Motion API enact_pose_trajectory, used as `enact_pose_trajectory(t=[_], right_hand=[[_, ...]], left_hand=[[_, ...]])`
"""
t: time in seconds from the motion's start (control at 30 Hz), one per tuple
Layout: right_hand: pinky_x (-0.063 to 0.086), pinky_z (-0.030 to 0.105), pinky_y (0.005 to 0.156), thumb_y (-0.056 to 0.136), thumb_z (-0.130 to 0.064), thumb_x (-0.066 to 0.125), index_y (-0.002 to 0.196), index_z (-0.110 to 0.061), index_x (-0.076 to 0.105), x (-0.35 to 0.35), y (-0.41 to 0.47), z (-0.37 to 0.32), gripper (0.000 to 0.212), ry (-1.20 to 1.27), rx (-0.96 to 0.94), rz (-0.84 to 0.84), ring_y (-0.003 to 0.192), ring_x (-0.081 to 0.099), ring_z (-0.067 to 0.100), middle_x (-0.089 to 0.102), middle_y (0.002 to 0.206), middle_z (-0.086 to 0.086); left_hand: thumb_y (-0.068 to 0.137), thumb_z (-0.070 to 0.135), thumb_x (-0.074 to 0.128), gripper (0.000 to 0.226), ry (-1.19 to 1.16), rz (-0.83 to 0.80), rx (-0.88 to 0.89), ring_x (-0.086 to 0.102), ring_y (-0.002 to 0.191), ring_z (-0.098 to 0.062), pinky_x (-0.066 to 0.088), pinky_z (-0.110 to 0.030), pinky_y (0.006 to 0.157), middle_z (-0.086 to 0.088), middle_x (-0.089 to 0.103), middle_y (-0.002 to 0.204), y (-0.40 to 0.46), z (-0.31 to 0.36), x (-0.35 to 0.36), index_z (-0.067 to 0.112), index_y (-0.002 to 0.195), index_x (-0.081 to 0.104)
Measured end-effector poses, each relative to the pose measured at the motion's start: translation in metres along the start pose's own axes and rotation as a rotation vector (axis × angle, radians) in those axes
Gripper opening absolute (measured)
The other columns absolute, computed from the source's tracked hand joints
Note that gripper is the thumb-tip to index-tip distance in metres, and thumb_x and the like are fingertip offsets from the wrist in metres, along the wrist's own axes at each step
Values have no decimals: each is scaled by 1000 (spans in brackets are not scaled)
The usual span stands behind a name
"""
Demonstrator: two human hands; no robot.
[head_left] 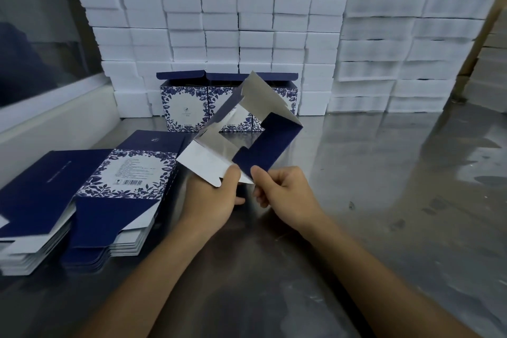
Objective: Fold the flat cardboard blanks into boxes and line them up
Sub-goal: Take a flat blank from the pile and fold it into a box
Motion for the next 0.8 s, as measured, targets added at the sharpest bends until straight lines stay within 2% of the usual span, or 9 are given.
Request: enact_pose_trajectory(t=[0.13, 0.23, 0.3, 0.47, 0.6, 0.63, 0.7, 0.77, 0.8], right_hand=[[49, 31, 59, 98, -37, 61, 66, 5, 62, -22, 5, -1, 52, 97, -2, 144, 52, 54, 14, 60, 55, 6], [49, 30, 58, 100, -33, 59, 73, 11, 62, -32, 5, -2, 51, 92, -2, 179, 53, 53, 14, 61, 60, 15], [47, 30, 56, 101, -28, 57, 71, 10, 62, -34, 5, -1, 48, 67, 5, 188, 52, 52, 15, 62, 62, 19], [46, 27, 54, 100, -31, 59, 70, 10, 61, -32, 6, 0, 50, 92, 19, 204, 51, 50, 12, 60, 58, 8], [42, 22, 50, 101, -30, 57, 62, -6, 58, -46, 9, 4, 46, 189, 31, 321, 46, 46, 10, 52, 50, -2], [41, 21, 48, 102, -28, 56, 61, -8, 57, -48, 10, 6, 46, 183, 34, 330, 45, 45, 10, 51, 48, -4], [40, 20, 47, 102, -23, 54, 57, -9, 57, -51, 11, 9, 47, 140, 57, 331, 42, 45, 9, 51, 45, -5], [42, 22, 48, 101, -21, 54, 56, -9, 58, -51, 10, 11, 46, 96, 90, 326, 42, 47, 8, 54, 45, -3], [44, 27, 50, 100, -22, 55, 59, -8, 60, -51, 10, 11, 44, 67, 96, 326, 45, 50, 9, 57, 48, 0]], left_hand=[[92, 12, 58, 25, 21, -17, 6, 70, 62, -7, 60, -36, 63, 14, 72, 70, 2, -2, -5, 25, 75, 68], [92, 9, 59, 28, 18, -27, 37, 64, 56, -1, 56, -23, 52, 16, 66, 59, 2, 0, -5, 24, 69, 66], [91, 7, 60, 25, 39, -35, 63, 61, 54, 0, 54, -20, 50, 18, 62, 55, 1, 2, -4, 23, 72, 64], [90, 7, 59, 27, 95, -37, 79, 56, 48, -2, 56, -24, 50, 15, 55, 48, 2, 5, -7, 18, 65, 61], [87, 7, 62, 35, 104, -4, 61, 60, 50, -10, 52, -20, 47, 13, 55, 47, 7, 4, -14, 19, 54, 60], [86, 10, 63, 33, 110, 3, 57, 61, 50, -10, 54, -24, 48, 12, 56, 48, 7, 4, -15, 19, 54, 62], [77, 22, 64, 17, 128, 0, 60, 61, 52, -11, 60, -40, 60, 5, 61, 52, 7, 6, -15, 14, 62, 64], [71, 30, 59, 25, 165, 10, 84, 61, 56, -16, 59, -53, 68, -2, 65, 60, 6, 9, -16, 6, 70, 64], [70, 32, 58, 29, 186, 19, 104, 63, 58, -19, 58, -54, 68, -3, 65, 61, 6, 10, -17, 4, 71, 64]])
Point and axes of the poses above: each hand's wrist, its own y-axis towards the middle knuckle, its own x-axis out of the palm, z = x × y, the point moved 6 cm from there along y, towards the middle knuckle
